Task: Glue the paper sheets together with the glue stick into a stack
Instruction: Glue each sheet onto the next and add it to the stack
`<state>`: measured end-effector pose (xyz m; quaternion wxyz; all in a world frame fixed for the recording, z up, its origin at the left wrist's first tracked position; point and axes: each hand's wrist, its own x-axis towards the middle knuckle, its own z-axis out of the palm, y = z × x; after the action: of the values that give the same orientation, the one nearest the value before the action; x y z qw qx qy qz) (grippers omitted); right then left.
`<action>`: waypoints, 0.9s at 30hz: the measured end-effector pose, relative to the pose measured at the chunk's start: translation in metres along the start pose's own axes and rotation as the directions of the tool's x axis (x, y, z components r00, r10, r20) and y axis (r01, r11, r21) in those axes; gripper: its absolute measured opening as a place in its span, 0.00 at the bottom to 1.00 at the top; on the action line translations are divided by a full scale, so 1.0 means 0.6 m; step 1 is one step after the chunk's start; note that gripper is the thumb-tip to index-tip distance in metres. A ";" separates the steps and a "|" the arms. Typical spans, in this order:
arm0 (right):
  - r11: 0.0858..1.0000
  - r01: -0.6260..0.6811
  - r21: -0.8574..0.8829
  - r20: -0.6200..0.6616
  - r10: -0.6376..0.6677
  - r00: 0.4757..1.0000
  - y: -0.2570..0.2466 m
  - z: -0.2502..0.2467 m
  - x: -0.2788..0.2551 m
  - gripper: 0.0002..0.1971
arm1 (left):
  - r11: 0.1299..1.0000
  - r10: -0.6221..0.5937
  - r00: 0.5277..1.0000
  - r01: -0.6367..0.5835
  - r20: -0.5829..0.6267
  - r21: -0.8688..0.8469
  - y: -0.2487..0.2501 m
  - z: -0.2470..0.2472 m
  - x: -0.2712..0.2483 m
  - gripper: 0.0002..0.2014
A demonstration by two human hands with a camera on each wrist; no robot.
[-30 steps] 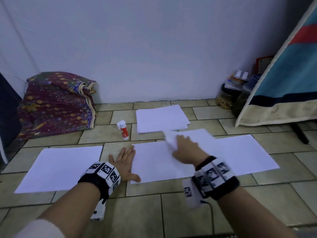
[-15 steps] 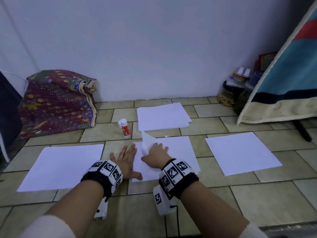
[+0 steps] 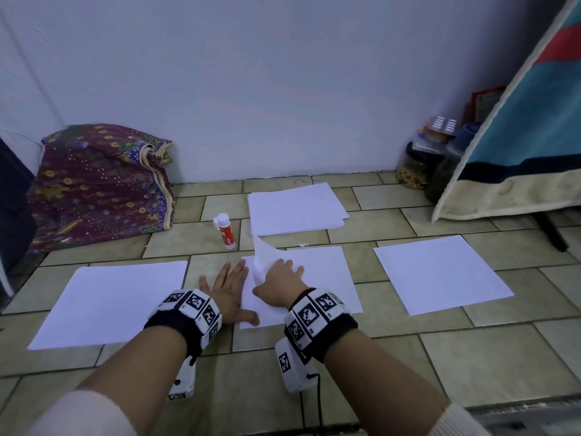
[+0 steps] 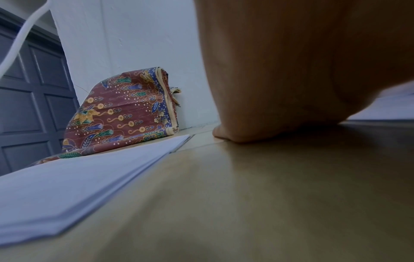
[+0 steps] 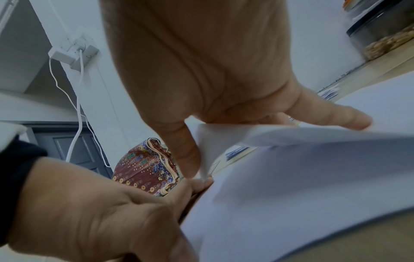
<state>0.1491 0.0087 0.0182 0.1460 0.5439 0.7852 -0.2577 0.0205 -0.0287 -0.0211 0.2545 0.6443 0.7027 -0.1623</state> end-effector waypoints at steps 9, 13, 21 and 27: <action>1.000 0.001 -0.005 0.010 -0.001 1.000 -0.001 -0.002 -0.003 0.37 | 1.000 -0.001 1.000 0.001 0.006 -0.007 -0.001 0.001 0.001 0.57; 1.000 -0.001 0.005 0.005 0.000 1.000 -0.001 -0.003 -0.003 0.37 | 1.000 -0.005 1.000 0.005 -0.005 -0.005 -0.001 0.003 0.004 0.57; 1.000 0.002 -0.008 0.020 -0.002 1.000 -0.004 -0.004 -0.008 0.37 | 1.000 -0.003 1.000 0.003 -0.006 -0.005 -0.001 0.003 0.004 0.57; 1.000 0.001 -0.004 0.021 -0.001 1.000 -0.006 -0.004 -0.006 0.37 | 1.000 -0.003 1.000 0.003 -0.004 -0.009 -0.002 0.004 0.006 0.58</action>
<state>0.1469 0.0062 0.0227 0.1550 0.5403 0.7845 -0.2620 0.0195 -0.0272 -0.0249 0.2557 0.6423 0.7050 -0.1582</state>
